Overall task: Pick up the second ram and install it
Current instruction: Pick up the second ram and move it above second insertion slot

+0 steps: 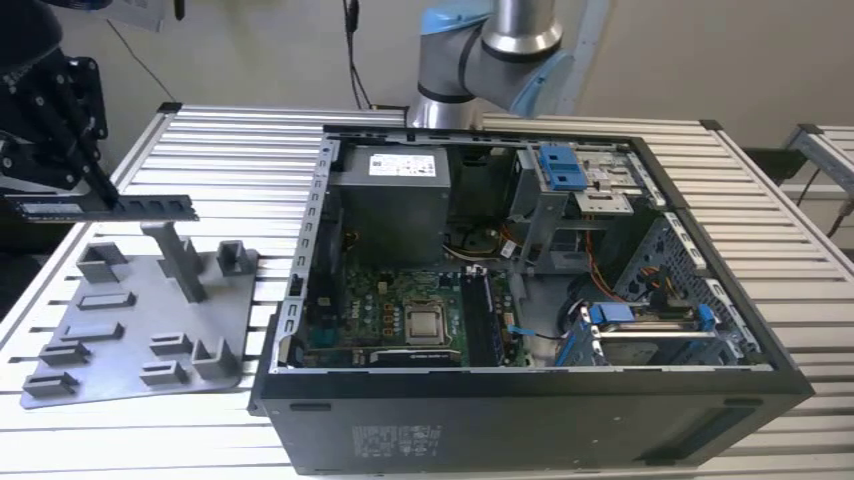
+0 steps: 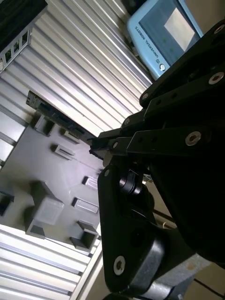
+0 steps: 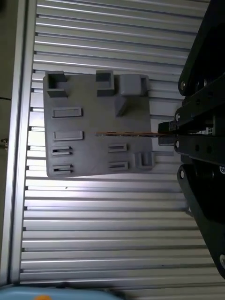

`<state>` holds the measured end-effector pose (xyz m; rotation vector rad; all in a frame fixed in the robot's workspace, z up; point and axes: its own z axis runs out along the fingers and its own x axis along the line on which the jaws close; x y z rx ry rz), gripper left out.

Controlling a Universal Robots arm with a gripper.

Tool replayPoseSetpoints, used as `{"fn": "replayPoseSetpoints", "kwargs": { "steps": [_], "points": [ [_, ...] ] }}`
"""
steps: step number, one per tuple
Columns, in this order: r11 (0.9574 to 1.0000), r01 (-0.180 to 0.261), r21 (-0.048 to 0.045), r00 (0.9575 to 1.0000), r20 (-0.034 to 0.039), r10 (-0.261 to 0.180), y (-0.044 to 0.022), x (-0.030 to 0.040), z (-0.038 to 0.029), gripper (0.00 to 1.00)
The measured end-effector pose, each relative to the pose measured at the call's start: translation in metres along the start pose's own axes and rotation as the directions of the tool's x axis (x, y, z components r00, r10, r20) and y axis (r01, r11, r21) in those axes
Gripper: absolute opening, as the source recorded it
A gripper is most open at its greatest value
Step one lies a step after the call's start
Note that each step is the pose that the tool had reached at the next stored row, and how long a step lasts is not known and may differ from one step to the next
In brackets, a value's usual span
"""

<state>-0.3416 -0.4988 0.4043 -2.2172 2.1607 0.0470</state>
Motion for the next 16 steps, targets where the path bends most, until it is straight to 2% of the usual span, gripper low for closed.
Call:
{"fn": "replayPoseSetpoints", "kwargs": {
  "steps": [4,16],
  "points": [
    [1.0000,0.000,0.0001,1.0000,0.0001,0.000,-0.0104,0.0003,0.0001,0.14],
    [1.0000,0.000,0.0001,1.0000,0.0000,0.000,-0.0495,0.0013,0.0005,0.14]
  ]
}}
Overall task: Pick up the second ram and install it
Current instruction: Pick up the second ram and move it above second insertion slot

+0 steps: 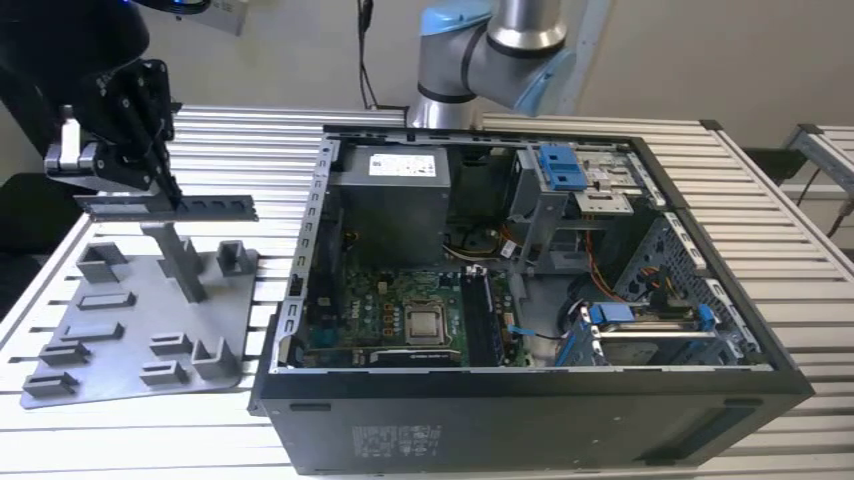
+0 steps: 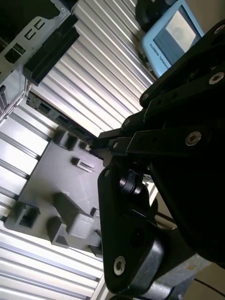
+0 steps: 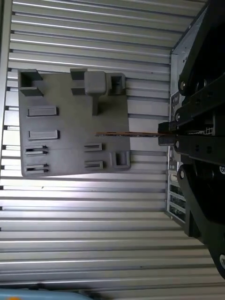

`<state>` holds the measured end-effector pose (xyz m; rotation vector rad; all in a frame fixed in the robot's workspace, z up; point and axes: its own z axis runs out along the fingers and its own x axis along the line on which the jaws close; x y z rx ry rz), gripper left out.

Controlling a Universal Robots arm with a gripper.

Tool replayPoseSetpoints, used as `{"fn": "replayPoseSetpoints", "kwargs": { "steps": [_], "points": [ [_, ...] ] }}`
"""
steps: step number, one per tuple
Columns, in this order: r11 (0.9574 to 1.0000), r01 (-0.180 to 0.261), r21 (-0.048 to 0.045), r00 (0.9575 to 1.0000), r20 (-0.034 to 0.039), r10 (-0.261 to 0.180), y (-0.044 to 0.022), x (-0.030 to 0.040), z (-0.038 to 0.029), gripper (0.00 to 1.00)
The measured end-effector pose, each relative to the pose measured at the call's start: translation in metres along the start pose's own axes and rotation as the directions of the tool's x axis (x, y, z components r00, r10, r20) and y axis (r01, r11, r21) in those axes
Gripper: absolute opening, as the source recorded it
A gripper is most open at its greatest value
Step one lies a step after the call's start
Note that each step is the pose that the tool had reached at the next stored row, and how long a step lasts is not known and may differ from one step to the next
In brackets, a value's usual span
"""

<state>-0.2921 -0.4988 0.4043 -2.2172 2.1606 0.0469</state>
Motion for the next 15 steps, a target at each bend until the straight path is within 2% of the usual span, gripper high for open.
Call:
{"fn": "replayPoseSetpoints", "kwargs": {
  "steps": [9,15],
  "points": [
    [1.0000,0.000,0.0000,1.0000,0.0000,0.000,-0.0289,0.0007,0.0003,0.14],
    [1.0000,0.000,0.0000,1.0000,0.0000,0.000,-0.0510,0.0013,0.0005,0.14]
  ]
}}
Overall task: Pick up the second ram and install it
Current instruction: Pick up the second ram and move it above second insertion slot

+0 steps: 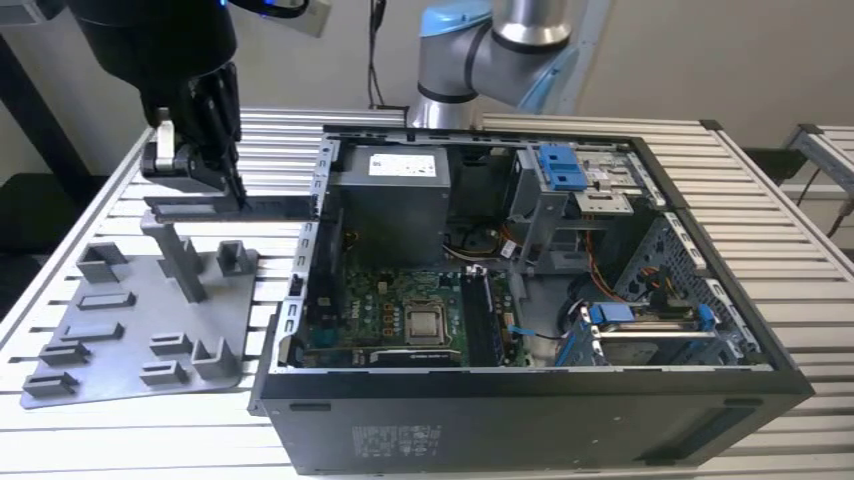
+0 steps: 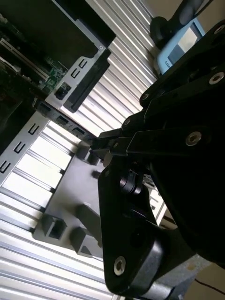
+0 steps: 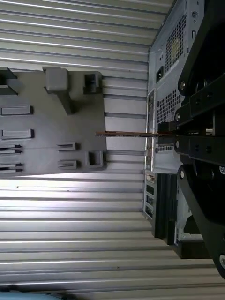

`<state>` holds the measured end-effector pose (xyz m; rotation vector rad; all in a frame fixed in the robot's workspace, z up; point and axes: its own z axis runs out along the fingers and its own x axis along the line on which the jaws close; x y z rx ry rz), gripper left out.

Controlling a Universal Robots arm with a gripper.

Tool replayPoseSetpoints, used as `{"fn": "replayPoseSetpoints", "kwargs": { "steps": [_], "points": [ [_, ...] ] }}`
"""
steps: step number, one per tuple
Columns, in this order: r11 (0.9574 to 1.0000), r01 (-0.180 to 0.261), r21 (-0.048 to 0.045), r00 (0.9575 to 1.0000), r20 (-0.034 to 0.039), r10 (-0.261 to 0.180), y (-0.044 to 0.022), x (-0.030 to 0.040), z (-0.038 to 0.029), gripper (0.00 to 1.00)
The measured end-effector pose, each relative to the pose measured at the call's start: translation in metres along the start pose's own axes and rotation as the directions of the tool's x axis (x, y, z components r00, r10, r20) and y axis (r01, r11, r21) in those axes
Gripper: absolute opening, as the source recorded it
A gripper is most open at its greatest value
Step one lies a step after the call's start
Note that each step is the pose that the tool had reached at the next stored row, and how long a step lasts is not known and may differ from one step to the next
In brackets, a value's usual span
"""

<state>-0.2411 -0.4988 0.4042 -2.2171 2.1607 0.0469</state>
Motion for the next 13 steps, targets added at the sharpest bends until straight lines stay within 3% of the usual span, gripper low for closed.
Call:
{"fn": "replayPoseSetpoints", "kwargs": {
  "steps": [13],
  "points": [
    [1.0000,0.000,-0.0002,1.0000,0.0001,0.000,-0.0572,0.0015,0.0006,0.14]
  ]
}}
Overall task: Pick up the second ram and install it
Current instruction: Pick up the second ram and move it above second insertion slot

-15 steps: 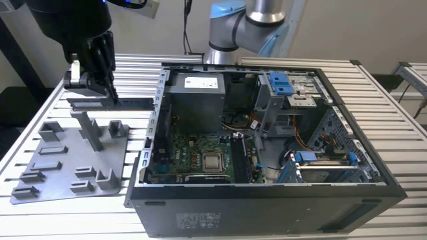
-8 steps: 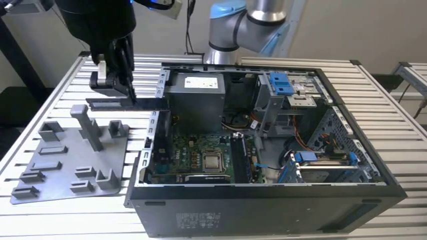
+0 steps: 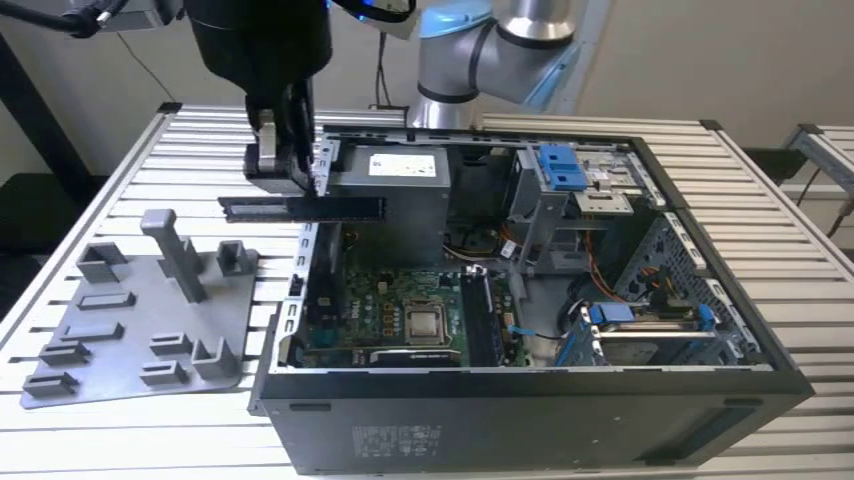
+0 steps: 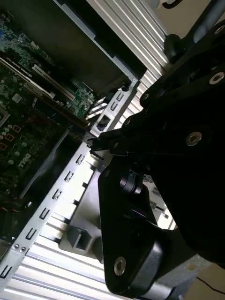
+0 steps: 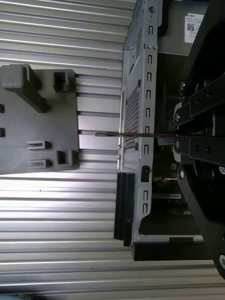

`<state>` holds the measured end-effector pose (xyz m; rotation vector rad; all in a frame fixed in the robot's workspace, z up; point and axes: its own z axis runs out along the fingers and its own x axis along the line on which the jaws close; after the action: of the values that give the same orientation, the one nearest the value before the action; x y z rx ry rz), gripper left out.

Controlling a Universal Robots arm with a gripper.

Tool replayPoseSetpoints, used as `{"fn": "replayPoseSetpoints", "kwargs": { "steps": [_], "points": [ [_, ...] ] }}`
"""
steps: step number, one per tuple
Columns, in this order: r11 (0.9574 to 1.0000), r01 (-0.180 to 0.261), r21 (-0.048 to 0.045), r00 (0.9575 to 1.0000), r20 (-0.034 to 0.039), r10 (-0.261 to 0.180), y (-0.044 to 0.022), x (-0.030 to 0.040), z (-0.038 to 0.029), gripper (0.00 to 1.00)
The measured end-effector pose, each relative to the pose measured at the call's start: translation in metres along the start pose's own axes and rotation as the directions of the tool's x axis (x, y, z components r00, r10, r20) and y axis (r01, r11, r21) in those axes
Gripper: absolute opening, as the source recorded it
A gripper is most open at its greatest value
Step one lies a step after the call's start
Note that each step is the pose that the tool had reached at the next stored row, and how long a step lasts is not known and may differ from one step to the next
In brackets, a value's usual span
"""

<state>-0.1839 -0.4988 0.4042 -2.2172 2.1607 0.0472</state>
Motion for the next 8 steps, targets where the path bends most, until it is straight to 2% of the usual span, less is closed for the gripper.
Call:
{"fn": "replayPoseSetpoints", "kwargs": {
  "steps": [8],
  "points": [
    [1.0000,0.000,-0.0005,1.0000,0.0000,0.000,-0.0363,0.0010,0.0004,0.14]
  ]
}}
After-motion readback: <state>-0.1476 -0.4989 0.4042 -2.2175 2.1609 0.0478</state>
